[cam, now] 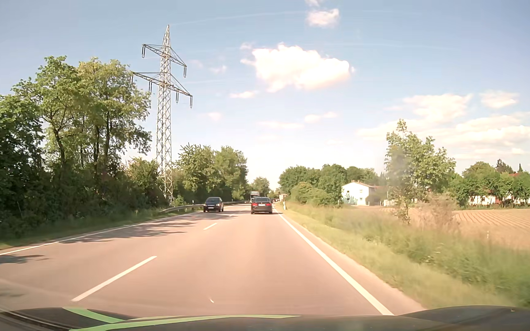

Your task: Follow the waypoints while adhering to traffic rules and regulations

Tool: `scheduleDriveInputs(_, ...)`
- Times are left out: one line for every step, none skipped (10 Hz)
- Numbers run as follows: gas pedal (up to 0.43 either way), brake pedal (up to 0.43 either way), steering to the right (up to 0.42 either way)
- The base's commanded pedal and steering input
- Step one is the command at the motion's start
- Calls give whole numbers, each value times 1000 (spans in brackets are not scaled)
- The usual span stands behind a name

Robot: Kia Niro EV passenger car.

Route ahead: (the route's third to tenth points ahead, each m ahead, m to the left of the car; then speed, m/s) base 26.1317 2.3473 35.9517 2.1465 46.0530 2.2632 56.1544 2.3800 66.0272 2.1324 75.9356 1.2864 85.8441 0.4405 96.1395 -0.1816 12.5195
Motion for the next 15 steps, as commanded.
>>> scheduleDriveInputs(39,0,0)
scheduleDriveInputs(39,0,0)
scheduleDriveInputs(39,0,0)
scheduleDriveInputs(39,0,0)
scheduleDriveInputs(39,0,0)
scheduleDriveInputs(39,0,0)
scheduleDriveInputs(47,0,-1)
scheduleDriveInputs(67,0,-2)
scheduleDriveInputs(87,0,-4)
scheduleDriveInputs(98,0,-5)
scheduleDriveInputs(98,0,-5)
scheduleDriveInputs(110,0,-5)
scheduleDriveInputs(110,0,-5)
scheduleDriveInputs(118,0,-5)
scheduleDriveInputs(118,0,-5)
